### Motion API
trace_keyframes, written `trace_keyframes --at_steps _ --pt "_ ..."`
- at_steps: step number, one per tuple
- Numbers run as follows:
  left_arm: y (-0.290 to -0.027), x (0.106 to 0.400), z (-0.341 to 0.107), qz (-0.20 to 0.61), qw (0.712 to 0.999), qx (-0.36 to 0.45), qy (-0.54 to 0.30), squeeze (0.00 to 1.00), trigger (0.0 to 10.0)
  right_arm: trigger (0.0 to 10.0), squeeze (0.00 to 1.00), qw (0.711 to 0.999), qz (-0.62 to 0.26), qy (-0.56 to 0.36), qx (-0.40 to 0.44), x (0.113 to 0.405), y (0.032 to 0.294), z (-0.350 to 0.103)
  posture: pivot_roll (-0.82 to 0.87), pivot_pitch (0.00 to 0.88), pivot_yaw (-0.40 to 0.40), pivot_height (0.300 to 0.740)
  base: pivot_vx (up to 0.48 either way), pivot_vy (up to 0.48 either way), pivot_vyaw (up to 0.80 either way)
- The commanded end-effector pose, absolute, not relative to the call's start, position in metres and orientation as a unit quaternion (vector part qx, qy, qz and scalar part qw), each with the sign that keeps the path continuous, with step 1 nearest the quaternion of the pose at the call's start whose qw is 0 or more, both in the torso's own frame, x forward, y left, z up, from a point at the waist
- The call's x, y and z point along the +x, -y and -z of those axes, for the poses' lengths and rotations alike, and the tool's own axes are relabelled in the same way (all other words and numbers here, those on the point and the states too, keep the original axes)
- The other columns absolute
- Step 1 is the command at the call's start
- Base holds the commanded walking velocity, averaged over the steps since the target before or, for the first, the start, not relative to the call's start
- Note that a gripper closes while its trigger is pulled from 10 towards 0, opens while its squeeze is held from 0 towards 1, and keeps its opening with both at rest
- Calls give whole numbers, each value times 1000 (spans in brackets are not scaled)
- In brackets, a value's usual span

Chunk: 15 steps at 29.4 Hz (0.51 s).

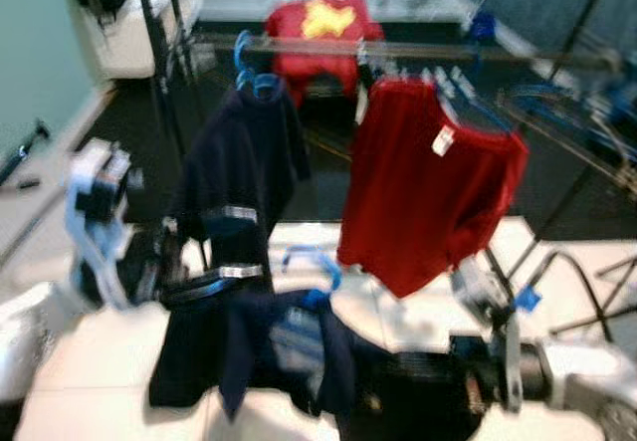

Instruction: Hang hanger

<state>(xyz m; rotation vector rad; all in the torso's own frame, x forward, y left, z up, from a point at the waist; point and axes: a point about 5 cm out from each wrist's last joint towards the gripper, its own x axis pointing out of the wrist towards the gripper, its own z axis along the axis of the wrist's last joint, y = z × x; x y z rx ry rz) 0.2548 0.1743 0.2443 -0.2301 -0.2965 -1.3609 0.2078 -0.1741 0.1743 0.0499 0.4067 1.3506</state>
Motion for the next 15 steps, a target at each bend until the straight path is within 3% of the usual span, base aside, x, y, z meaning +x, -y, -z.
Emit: trace_keyframes --at_steps 1,3,15 --pt "-168 255 -244 635 754 -101 139 0 10000 0 0 757 -627 -183 23 208 174 -176 -32 65 -39 740 0 0 0" --pt "-159 250 -243 668 725 -101 133 0 10000 0 0 756 -629 -181 20 209 175 -179 -32 63 -41 740 0 0 0" --pt "-149 247 -243 703 692 -98 130 0 10000 0 0 751 -637 -176 18 210 173 -182 -36 59 -38 740 0 0 0"
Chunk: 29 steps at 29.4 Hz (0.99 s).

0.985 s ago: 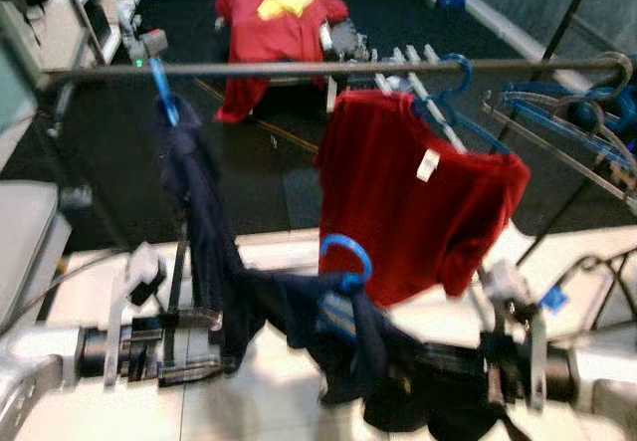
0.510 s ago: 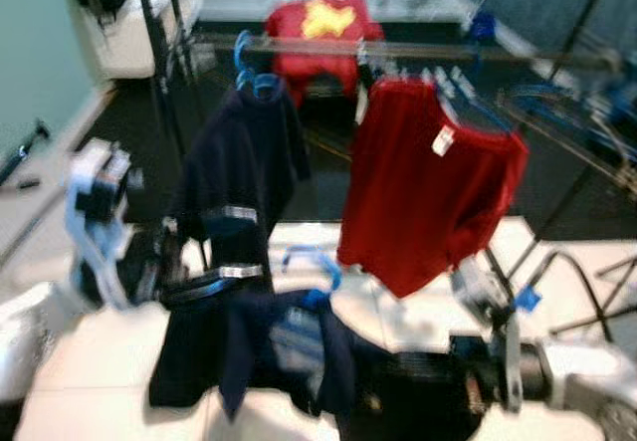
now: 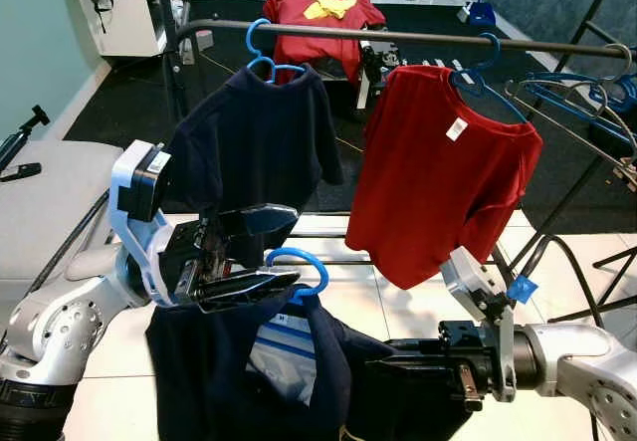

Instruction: Hang hanger

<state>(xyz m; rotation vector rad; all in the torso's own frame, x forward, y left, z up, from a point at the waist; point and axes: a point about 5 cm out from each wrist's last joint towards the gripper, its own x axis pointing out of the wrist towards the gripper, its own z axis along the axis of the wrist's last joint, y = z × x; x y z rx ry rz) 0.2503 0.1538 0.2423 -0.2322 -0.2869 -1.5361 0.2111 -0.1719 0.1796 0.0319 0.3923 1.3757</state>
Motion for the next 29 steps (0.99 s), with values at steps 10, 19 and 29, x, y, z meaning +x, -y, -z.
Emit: trace_keyframes --at_steps 10,19,29 --pt "-140 255 -237 691 706 -83 130 0 10000 0 0 745 -645 -171 16 211 172 -188 -40 61 -40 740 0 0 0" --pt "-141 256 -242 697 696 -90 146 0 10000 0 0 745 -647 -164 19 212 173 -191 -39 64 -39 740 0 0 0" --pt "-134 249 -239 732 662 -91 133 0 0 0 0 747 -645 -158 24 213 172 -193 -41 69 -36 740 0 0 0"
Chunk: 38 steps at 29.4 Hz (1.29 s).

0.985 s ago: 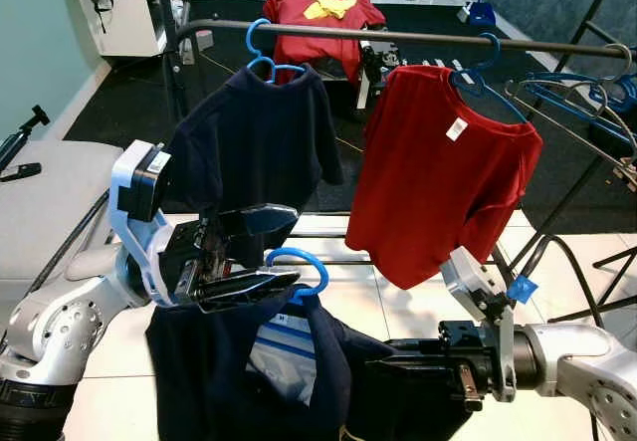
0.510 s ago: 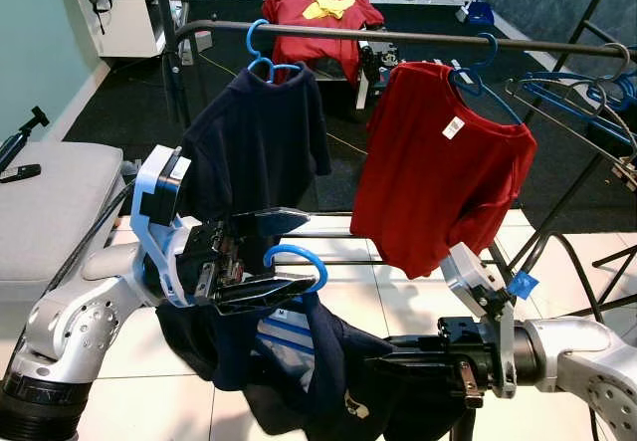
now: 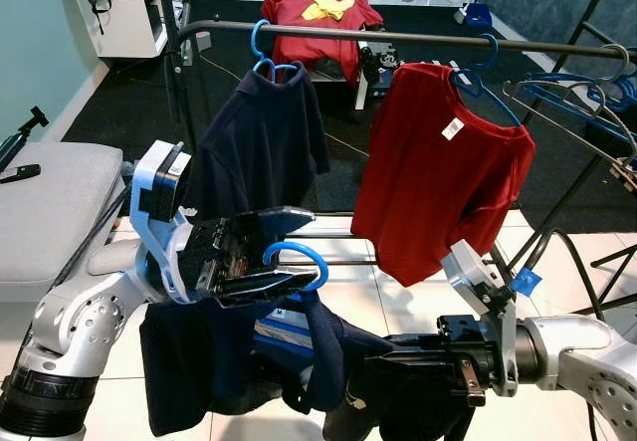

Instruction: Hang hanger

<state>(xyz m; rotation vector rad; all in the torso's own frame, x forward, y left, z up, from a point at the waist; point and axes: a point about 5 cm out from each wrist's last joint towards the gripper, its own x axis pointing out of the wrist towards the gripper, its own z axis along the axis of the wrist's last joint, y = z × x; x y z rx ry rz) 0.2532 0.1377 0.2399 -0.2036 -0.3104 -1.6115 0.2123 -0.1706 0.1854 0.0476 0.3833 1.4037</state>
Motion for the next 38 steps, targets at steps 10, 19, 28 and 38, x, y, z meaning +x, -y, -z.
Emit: trace_keyframes --at_steps 10,19,28,38 --pt "-133 249 -236 739 658 -81 123 0 0 0 0 748 -644 -159 23 212 173 -194 -44 68 -43 740 0 0 0" --pt "-127 251 -242 740 652 -83 141 0 0 0 0 747 -645 -161 22 214 171 -194 -41 68 -46 740 0 0 0" --pt "-123 248 -246 755 630 -110 144 0 9765 0 0 749 -643 -160 24 214 171 -193 -42 74 -41 740 0 0 0" --pt "-115 249 -244 752 637 -109 132 0 10000 0 0 750 -641 -161 24 213 171 -192 -48 75 -40 740 0 0 0"
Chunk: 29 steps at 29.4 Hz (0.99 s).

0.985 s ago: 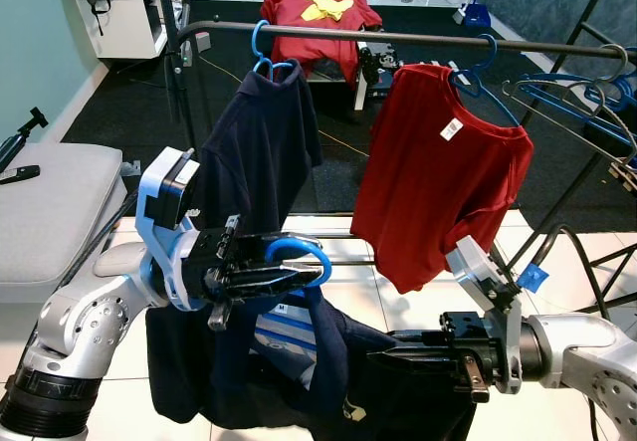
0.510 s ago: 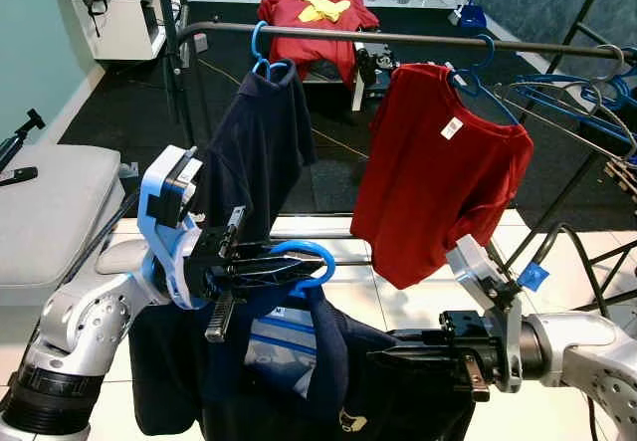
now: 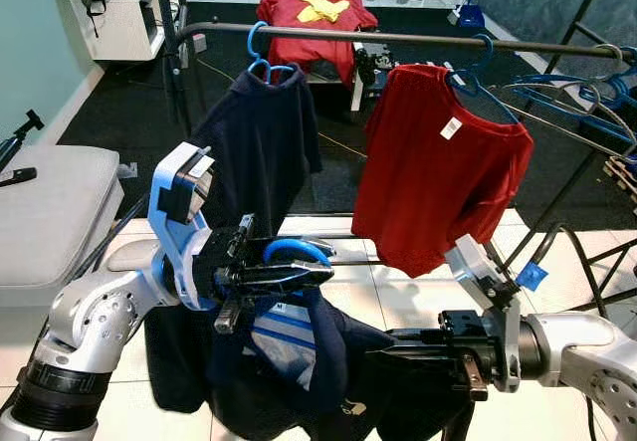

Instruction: Hang hanger

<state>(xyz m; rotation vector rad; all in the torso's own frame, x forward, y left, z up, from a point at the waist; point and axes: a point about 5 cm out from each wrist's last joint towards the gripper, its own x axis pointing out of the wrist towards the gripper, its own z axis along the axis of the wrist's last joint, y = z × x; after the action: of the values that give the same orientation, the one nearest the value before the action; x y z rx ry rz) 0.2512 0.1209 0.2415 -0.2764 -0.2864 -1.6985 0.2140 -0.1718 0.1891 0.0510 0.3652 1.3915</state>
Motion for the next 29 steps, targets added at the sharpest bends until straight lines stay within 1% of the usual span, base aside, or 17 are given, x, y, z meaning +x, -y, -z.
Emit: trace_keyframes --at_steps 1,12,13,24,29 --pt "-113 249 -244 747 641 -108 139 0 10000 0 0 750 -641 -162 23 213 172 -192 -49 77 -41 740 0 0 0" --pt "-108 254 -246 730 656 -109 156 0 10000 0 0 751 -640 -162 22 214 172 -193 -49 79 -41 740 0 0 0" --pt "-108 255 -246 730 657 -111 155 0 0 0 0 751 -640 -161 22 214 172 -193 -50 79 -40 740 0 0 0" --pt "-110 253 -243 740 649 -103 144 0 0 0 0 752 -638 -161 19 215 174 -195 -53 72 -42 740 0 0 0" --pt "-113 254 -244 735 656 -91 146 0 0 0 0 761 -631 -152 15 218 176 -197 -51 63 -43 740 0 0 0"
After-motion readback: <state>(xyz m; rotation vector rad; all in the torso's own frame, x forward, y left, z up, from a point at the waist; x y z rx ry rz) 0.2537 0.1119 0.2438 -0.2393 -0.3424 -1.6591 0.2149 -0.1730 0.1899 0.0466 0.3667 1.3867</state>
